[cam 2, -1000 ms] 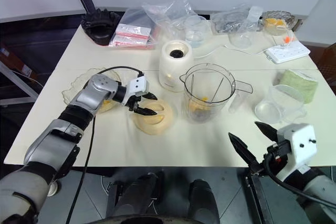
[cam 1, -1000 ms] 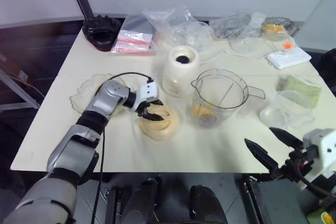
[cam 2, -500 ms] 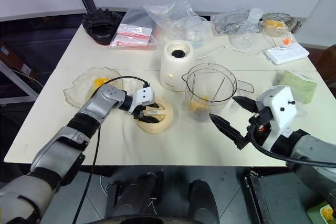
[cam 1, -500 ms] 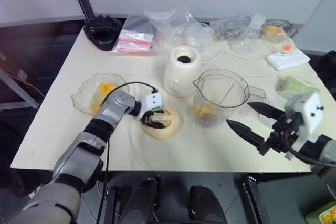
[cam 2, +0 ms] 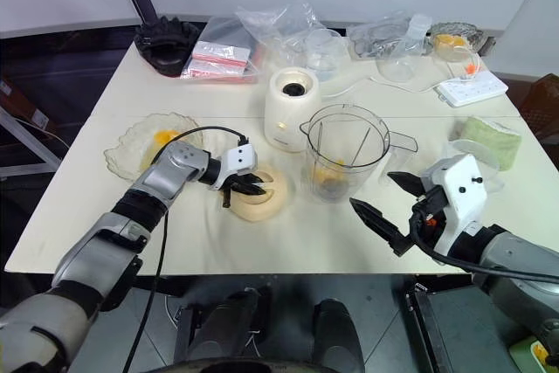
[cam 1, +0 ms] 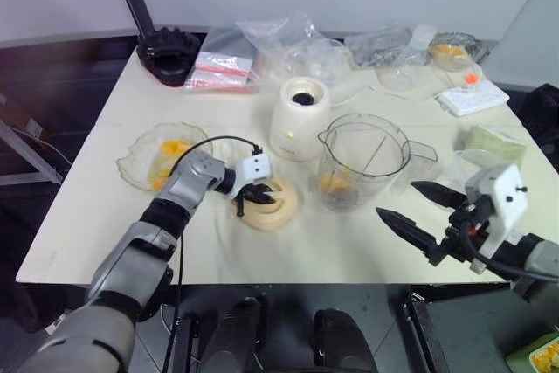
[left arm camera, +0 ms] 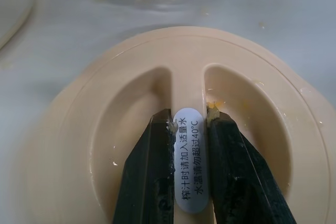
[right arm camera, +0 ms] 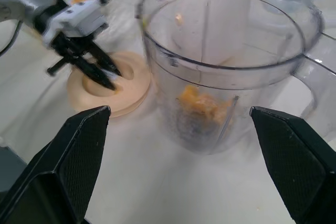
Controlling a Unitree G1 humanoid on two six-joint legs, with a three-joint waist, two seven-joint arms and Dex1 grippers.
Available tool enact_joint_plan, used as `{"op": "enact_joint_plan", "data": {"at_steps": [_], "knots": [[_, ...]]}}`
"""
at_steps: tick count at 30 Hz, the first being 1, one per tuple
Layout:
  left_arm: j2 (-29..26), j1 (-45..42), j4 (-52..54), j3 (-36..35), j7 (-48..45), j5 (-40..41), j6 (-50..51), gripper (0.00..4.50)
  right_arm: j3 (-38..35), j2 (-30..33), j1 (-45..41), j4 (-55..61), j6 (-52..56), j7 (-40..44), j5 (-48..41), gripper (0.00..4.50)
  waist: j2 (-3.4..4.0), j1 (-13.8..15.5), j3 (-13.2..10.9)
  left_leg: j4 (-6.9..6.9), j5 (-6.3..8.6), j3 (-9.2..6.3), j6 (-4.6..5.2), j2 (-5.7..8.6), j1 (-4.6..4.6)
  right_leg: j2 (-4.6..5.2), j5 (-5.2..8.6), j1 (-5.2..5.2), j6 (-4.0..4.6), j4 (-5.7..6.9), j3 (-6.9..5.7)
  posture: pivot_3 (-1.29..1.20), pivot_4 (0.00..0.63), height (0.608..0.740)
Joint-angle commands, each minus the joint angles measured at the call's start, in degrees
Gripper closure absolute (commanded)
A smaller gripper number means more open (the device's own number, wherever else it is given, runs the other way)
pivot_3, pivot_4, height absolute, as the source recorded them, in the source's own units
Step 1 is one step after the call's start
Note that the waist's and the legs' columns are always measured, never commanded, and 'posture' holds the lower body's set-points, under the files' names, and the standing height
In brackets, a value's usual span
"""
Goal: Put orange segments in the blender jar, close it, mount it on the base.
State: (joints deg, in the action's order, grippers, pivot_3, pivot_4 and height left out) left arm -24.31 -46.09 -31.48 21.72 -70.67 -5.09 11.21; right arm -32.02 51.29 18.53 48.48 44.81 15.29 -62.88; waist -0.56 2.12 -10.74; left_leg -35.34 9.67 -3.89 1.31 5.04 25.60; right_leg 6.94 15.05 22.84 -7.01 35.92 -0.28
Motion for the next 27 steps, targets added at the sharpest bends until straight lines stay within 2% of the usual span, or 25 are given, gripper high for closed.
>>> {"op": "enact_joint_plan", "data": {"at_steps": [1,3,6,9,11,15,17,20,24,27], "knots": [[-4.4,-0.6,14.9,-3.4,-2.6,3.2,9.1,4.21,-0.2,-2.0,1.1,-0.6,-1.7,1.4,2.7,0.0,0.0,0.0,0.0,0.03,-0.01,0.0,0.01,0.0,0.02,-0.01,-0.01,0.05,-0.01,0.02,0.0,0.0,0.15,0.74],[-8.0,-2.1,22.8,-4.6,-4.7,5.1,16.0,4.21,-0.1,-3.4,1.7,-1.8,-2.3,2.1,4.5,0.0,0.01,0.0,0.0,0.07,-0.01,0.0,0.01,0.0,0.09,-0.03,-0.01,0.15,-0.01,0.07,0.01,0.0,0.15,0.74],[-11.4,-5.8,29.3,-6.8,-6.4,8.5,22.7,4.21,1.0,-5.3,2.1,-3.4,-3.3,3.5,7.0,0.0,0.03,0.1,0.0,0.06,-0.02,0.0,0.0,0.0,0.09,-0.07,0.01,0.18,0.01,0.1,0.01,0.0,0.15,0.74],[-14.0,-12.1,31.8,-8.8,-9.4,12.3,24.9,4.21,3.1,-6.9,1.8,-4.9,-4.2,5.0,9.5,0.0,0.01,0.1,0.0,0.02,0.05,0.0,-0.12,0.0,-0.02,-0.09,0.02,0.04,0.02,0.07,-0.01,0.0,0.15,0.74],[-14.7,-16.6,29.4,-9.4,-11.1,13.7,22.6,4.21,4.2,-7.7,1.1,-6.0,-4.8,5.8,11.1,0.0,0.01,0.0,0.0,0.01,0.06,0.01,-0.14,0.0,-0.08,-0.09,0.02,-0.04,0.03,0.04,0.01,0.0,0.15,0.74],[-11.8,-27.7,13.3,-9.8,-11.2,12.7,10.4,4.21,5.8,-9.5,-0.5,-8.4,-6.6,6.5,14.4,0.0,0.02,0.2,0.0,0.03,0.06,0.02,-0.14,0.0,-0.15,-0.09,0.02,-0.06,0.03,0.03,0.01,0.0,0.15,0.74],[-8.2,-34.8,1.4,-9.7,-12.1,12.3,3.1,4.21,6.1,-10.3,-1.6,-9.2,-7.4,6.2,16.0,0.0,0.0,0.2,0.0,0.04,0.03,0.02,-0.11,0.0,-0.15,-0.1,0.02,-0.04,0.02,0.05,-0.01,0.0,0.15,0.74],[-1.0,-42.6,-13.1,-10.1,-15.5,13.5,-2.2,4.21,6.6,-11.3,-3.5,-10.9,-8.7,5.7,19.0,0.0,-0.1,0.2,-0.1,0.01,-0.03,0.05,-0.01,0.06,-0.06,-0.14,0.02,0.0,-0.03,0.05,-0.07,0.0,0.15,0.74],[7.7,-47.6,-28.6,-8.9,-16.1,10.1,-10.4,4.21,7.6,-13.1,-6.3,-12.9,-10.3,3.5,23.7,0.0,-0.17,0.1,-0.1,-0.02,0.06,0.22,0.17,0.17,-0.03,-0.05,0.02,-0.04,-0.41,0.03,-0.01,0.0,0.15,0.74],[12.5,-50.0,-35.8,-9.1,-15.2,7.9,-13.4,4.21,8.6,-14.9,-7.7,-12.9,-11.0,1.9,25.9,0.0,-0.18,-0.1,-0.2,0.0,0.06,0.26,0.18,0.15,-0.02,-0.06,-0.05,0.07,-0.61,0.15,0.01,0.0,0.15,0.74]]}}
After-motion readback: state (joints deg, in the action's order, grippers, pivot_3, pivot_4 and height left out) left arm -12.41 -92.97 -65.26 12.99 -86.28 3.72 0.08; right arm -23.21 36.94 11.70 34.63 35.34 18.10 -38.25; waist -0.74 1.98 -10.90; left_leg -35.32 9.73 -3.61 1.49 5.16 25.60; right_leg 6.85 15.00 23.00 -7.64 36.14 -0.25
